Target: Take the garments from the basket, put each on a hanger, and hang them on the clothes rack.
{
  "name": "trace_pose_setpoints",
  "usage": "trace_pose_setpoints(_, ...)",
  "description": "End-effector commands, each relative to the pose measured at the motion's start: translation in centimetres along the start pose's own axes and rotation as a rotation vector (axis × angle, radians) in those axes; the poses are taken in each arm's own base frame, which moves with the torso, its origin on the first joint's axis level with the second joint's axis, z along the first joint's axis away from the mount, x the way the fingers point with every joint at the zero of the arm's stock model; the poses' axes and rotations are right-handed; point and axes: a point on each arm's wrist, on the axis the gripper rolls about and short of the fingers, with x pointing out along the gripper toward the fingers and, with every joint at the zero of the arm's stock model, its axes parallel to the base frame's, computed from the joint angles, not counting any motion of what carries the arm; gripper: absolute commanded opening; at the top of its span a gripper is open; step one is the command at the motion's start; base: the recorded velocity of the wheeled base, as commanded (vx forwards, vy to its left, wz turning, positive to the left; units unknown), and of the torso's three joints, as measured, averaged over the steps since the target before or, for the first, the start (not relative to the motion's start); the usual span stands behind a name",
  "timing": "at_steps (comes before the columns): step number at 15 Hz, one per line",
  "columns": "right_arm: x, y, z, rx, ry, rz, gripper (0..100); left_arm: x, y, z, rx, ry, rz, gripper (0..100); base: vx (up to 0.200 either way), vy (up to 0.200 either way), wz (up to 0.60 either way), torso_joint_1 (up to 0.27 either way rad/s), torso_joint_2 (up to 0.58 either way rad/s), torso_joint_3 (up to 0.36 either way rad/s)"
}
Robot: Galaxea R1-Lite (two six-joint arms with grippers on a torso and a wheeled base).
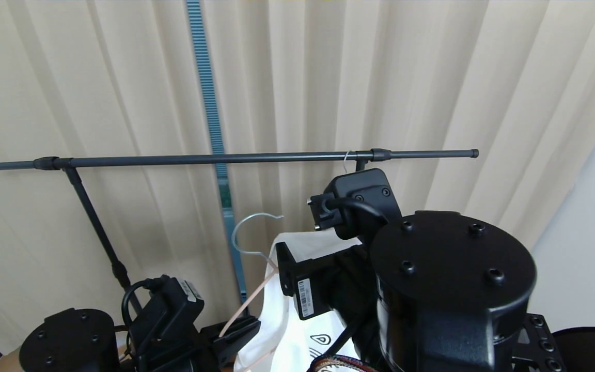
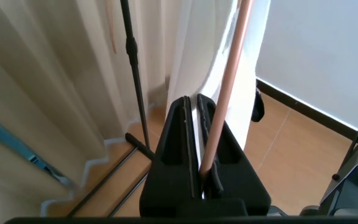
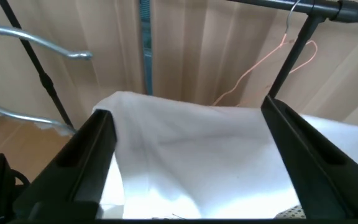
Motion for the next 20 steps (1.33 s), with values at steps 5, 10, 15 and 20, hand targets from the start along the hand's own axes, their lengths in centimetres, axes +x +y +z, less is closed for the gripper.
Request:
trace_pose_setpoints(5,0.4,-0.4,0.0,0.001,0.001,-0.018,100,-0.1,0.0,0.0,0.0,-0.009,0.004,0,0.0,0.0,0.0,0.0,0.0,0.0)
trace_pose_setpoints(10,0.2,-0.6,0.1,0.0,0.001,-0.016,100,0.1,0.3,0.1,-0.003,-0.021,0.016,0,0.0,0.0,0.0,0.0,0.0,0.0)
trace_pose_setpoints(15,0.1,-0.6,0.0,-0.002,0.003,-0.015,100,0.2,0.9,0.2,-0.009,-0.036,0.042,0,0.0,0.0,0.0,0.0,0.0,0.0)
trace_pose_setpoints(20,-0.2,-0.7,-0.1,-0.007,0.004,-0.009,100,0.3,1.2,0.4,-0.007,-0.056,0.057,0,0.0,0.0,0.0,0.0,0.0,0.0)
